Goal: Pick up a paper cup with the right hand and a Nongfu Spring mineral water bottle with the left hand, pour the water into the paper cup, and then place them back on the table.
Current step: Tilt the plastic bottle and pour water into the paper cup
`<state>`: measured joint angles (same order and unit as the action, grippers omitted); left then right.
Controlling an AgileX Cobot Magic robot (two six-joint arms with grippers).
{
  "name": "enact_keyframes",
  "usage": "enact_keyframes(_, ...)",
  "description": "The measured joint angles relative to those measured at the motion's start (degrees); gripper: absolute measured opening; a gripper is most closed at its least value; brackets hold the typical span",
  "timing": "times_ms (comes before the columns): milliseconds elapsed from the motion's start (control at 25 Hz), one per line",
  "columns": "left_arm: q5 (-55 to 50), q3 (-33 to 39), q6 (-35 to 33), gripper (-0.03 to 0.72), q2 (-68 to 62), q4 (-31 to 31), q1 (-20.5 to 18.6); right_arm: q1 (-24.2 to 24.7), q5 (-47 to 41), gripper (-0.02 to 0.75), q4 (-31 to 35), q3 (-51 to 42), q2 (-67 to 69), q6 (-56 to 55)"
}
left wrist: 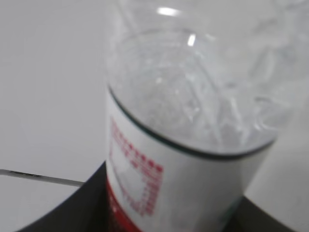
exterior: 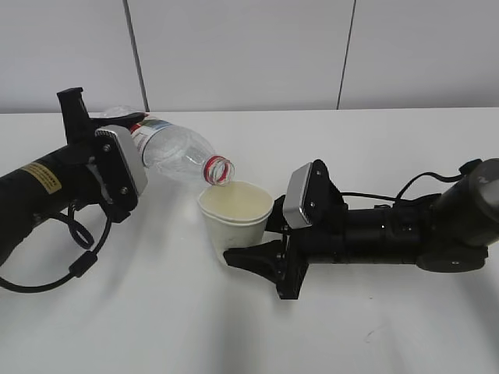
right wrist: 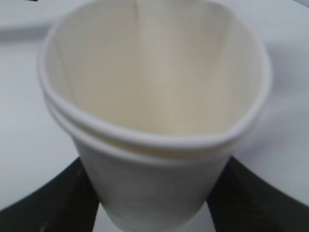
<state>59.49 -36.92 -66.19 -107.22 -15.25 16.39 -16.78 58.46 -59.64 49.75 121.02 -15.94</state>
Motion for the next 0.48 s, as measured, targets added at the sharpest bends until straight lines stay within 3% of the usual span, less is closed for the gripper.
enact_keyframes(480, 0.02, 0.0, -4.93, 0.315, 0.0, 0.81, 0.0, 0.0, -3.09, 0.461, -1.89, 0.0, 0.0, -1.34)
